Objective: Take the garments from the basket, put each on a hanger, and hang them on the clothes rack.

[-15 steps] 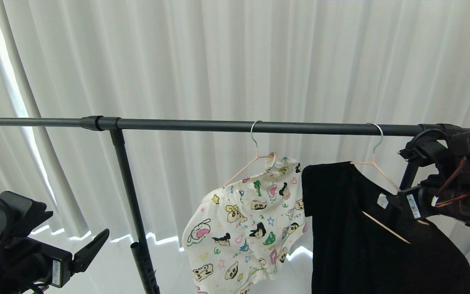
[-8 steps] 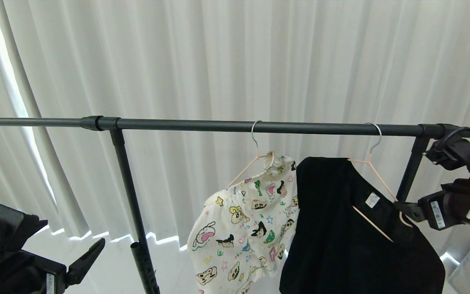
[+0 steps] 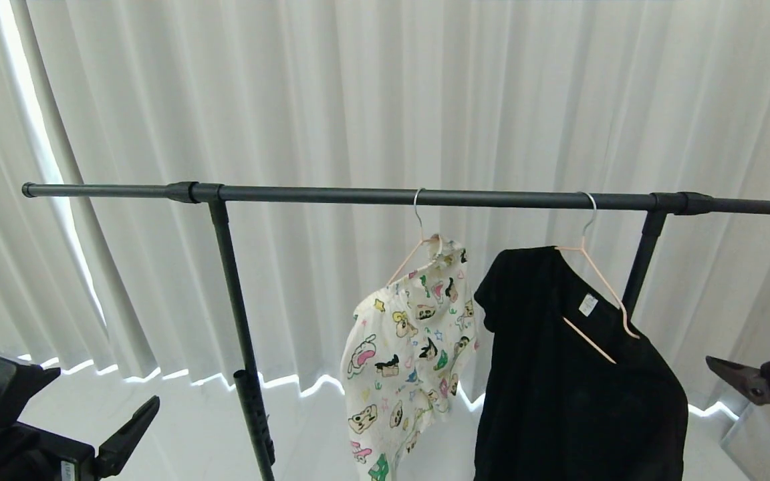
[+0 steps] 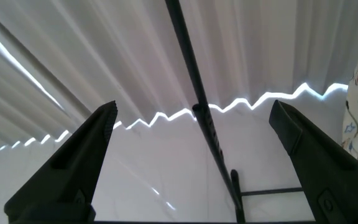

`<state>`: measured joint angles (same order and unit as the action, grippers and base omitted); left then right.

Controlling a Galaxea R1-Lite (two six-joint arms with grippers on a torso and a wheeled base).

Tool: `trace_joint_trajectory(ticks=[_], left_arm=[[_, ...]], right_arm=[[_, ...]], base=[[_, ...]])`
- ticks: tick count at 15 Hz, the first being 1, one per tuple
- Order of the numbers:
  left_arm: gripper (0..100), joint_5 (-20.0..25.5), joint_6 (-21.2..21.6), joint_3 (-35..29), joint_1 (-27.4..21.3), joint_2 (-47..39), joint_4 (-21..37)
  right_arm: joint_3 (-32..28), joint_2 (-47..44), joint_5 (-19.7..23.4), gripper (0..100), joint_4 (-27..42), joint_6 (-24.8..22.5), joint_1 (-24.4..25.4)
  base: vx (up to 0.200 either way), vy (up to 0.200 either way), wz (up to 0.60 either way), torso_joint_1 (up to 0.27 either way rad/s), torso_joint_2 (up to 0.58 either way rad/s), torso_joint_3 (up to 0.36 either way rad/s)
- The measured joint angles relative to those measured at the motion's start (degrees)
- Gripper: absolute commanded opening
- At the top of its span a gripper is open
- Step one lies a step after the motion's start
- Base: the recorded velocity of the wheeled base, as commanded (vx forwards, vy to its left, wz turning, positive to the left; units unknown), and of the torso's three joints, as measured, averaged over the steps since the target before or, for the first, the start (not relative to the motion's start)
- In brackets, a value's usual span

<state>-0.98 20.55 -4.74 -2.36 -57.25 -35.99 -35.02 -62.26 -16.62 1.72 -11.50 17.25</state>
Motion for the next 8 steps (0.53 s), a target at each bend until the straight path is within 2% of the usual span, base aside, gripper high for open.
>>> trace_joint_trajectory(ticks=[2,4,7,8], left_arm=[[100,-0.6,0.0,1.8,0.0,1.8,0.0],[100,-2.1,0.0,3.7,0.0,4.6,1.7],[100,-4.6,-0.2,4.6,0.1,11.7,10.3],[100,-5.2,-0.3,4.6,0.2,14.8,14.2]], right_arm=[[3.7,2.6,-1.3,100,0.1,-3.0,-3.5],[7.7,6.3,-1.6,100,0.0,-3.5,-6.1],[15.7,14.9,-2.6,100,0.7,-3.7,-12.6],[17.4,17.9,-2.8,100,1.5,-3.7,-14.8]], base=[[-0.200,0.000,0.00,0.002,0.00,0.002],[-0.200,0.000,0.00,0.002,0.00,0.000],[-0.200,0.000,0.00,-0.004,0.01,0.002],[0.000,0.000,0.00,0.000,0.00,0.000]])
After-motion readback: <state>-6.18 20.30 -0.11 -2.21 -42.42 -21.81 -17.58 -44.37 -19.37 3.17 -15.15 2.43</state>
